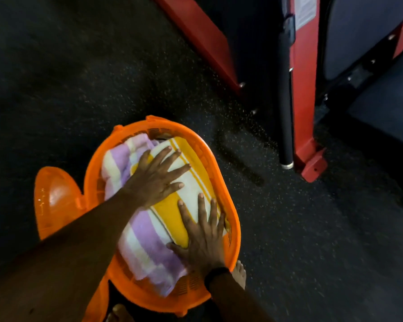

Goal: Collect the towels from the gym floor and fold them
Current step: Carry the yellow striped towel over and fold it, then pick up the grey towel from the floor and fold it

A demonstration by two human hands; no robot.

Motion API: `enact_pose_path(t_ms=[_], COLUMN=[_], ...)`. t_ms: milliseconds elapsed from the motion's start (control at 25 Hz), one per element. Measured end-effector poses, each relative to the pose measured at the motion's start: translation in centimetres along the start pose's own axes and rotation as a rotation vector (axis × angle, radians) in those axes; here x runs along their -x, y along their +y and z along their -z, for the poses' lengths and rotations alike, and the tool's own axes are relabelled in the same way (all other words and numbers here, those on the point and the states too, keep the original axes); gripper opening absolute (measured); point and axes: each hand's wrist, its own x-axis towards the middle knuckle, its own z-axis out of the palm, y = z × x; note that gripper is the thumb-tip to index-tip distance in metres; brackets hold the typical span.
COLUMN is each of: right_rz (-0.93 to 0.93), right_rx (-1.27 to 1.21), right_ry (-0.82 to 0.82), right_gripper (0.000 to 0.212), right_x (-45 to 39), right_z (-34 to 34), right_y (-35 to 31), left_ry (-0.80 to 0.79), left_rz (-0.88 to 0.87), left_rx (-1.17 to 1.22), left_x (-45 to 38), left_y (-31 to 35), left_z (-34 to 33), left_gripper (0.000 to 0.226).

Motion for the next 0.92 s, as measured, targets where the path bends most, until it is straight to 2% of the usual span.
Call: enact_pose_path(t_ms=[80, 280, 400, 480, 520, 600, 720, 840, 920], right_rz=[-0.007, -0.013, -0.027, 0.006, 0.039, 0.112, 0.168, 0.169, 0.164], right_rx=[0.026, 0.002, 0.023, 0.020, 0.038, 0.072, 0.067, 0.002, -0.058], right_ry=[0.005, 0.015, -0.085, -0.195, -0.249, -0.309, -0.136, 0.037, 0.128], right_gripper=[0.096, 0.102, 0.113, 0.125, 0.125, 0.110, 0.093, 0.090, 0.089], right_x=[-1.6, -3.7, -2.2, -0.8, -0.5, -0.4, -2.0, -3.5, -3.9], right_z=[-2.0, -4.0, -1.5, 1.5, 3.5, 9.1, 21.0, 34.3, 42.5], right_y=[0.3, 1.4, 0.6, -0.1, -0.3, -1.0, -4.2, -8.5, -11.0], left_ry=[0.134, 0.149, 0.005, -0.129, -0.161, -0.112, 0.019, 0.163, 0.202], left_rz=[0.003, 0.022, 0.047, 0.055, 0.045, 0.018, 0.077, 0.274, 0.380], left_rx=[0.007, -0.019, 0.011, 0.025, 0.043, 0.078, 0.142, 0.193, 0.199], left_x=[-0.7, -2.3, -1.7, -1.0, -0.5, 1.2, 4.8, 9.9, 13.1], left_y=[-0.4, -1.3, -0.2, 0.1, -0.1, -0.9, -3.7, -6.6, -8.1], left_z=[-2.5, -4.6, -1.5, 2.0, 4.2, 9.4, 19.4, 31.8, 39.1], left_gripper=[0.052, 0.052, 0.054, 0.066, 0.074, 0.078, 0.072, 0.081, 0.076])
